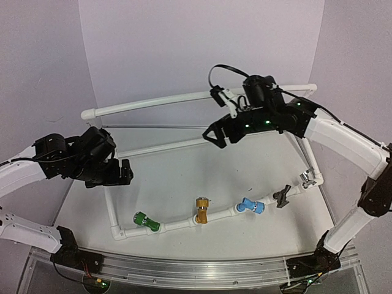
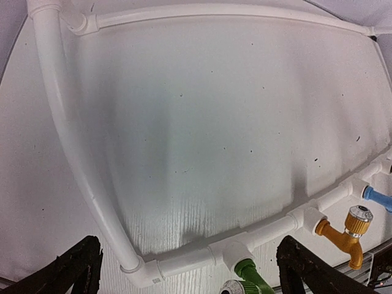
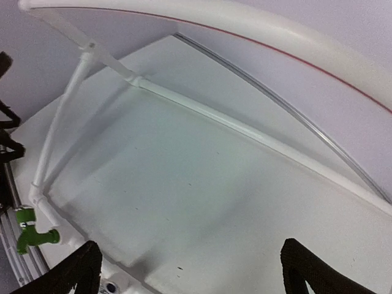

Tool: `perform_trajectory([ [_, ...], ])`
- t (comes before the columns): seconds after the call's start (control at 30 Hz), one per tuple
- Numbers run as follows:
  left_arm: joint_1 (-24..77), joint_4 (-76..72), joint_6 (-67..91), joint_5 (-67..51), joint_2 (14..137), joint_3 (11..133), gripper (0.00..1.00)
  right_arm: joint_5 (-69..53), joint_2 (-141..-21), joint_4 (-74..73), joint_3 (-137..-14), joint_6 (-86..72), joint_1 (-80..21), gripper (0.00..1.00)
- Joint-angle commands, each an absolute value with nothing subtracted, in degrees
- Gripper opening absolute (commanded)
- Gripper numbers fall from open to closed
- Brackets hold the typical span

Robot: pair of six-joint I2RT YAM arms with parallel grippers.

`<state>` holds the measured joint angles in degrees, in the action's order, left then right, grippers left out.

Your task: Install the water faucets

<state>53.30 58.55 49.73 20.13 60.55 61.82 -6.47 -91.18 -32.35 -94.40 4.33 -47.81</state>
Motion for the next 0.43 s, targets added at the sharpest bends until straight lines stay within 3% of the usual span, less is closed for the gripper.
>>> perform_trajectory([
  [0.0,52.4,52.7,42.9,16.7,61.2,64.0,1.0,-9.5,-82.0,-28.4,-85.6,3.4,-38.3,0.98],
  [0.4,42.9,47.8,36.7,9.6,64.8,65.2,1.0,-16.1,-65.6,-21.5,-69.2,-1.9,-23.0,0.98],
])
